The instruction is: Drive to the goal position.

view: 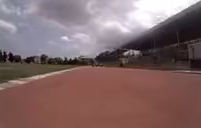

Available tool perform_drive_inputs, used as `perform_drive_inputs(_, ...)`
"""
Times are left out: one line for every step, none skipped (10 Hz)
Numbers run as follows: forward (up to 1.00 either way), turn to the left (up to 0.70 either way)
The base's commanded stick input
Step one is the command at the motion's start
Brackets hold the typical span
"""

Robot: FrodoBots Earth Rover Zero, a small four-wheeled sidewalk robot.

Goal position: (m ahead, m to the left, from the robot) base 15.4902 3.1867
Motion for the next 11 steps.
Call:
perform_drive_inputs(0.45, 0.00)
perform_drive_inputs(0.45, 0.00)
perform_drive_inputs(0.45, 0.00)
perform_drive_inputs(0.45, 0.00)
perform_drive_inputs(0.45, 0.00)
perform_drive_inputs(0.45, 0.00)
perform_drive_inputs(0.45, 0.00)
perform_drive_inputs(0.45, 0.00)
perform_drive_inputs(0.45, 0.00)
perform_drive_inputs(0.45, 0.00)
perform_drive_inputs(0.45, 0.00)
